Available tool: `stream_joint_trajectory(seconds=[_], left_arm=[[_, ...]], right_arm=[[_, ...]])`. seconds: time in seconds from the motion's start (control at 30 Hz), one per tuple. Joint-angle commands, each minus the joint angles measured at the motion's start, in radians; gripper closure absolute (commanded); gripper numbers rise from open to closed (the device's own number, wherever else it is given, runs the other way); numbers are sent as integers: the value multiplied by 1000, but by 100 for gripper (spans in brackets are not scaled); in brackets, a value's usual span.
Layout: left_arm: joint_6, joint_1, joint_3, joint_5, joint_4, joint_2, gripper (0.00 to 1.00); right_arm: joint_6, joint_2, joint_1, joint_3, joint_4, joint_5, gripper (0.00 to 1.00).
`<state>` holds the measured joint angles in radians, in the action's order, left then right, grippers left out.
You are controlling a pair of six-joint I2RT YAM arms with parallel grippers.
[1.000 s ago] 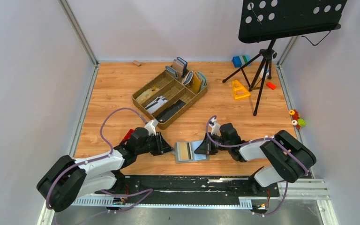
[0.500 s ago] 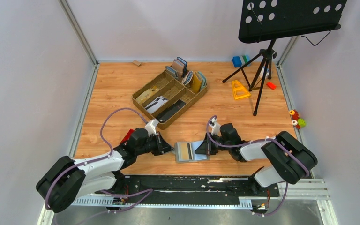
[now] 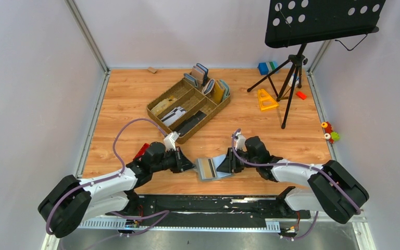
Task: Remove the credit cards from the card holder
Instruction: Remove the credit card from the card holder.
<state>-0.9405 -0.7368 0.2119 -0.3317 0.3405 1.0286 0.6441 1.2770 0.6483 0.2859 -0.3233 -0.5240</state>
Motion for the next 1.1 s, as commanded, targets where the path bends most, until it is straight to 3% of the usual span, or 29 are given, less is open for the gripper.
stream_joint_trajectory(seconds=[0.0,0.2,0.3,0.53,0.63,0.87,1.07], left_arm=[[14,-10,52,-7,11,-16,100],[14,-14,66,-3,-8,-31,100],[16,-18,63,3,-6,-21,100],[-9,-32,64,-13,93,37,100],[-5,-39,77,-13,97,32,100],[8,-55,110,-12,92,16,100],[15,-89,158,-3,112,79,100]], right_arm=[[-52,-46,47,43,31,30,74],[-67,-10,83,82,57,90,60],[-48,48,84,91,32,87,57],[7,119,83,80,6,144,75],[9,100,82,64,8,178,79],[0,126,81,58,43,227,100],[-7,137,70,42,49,242,100]])
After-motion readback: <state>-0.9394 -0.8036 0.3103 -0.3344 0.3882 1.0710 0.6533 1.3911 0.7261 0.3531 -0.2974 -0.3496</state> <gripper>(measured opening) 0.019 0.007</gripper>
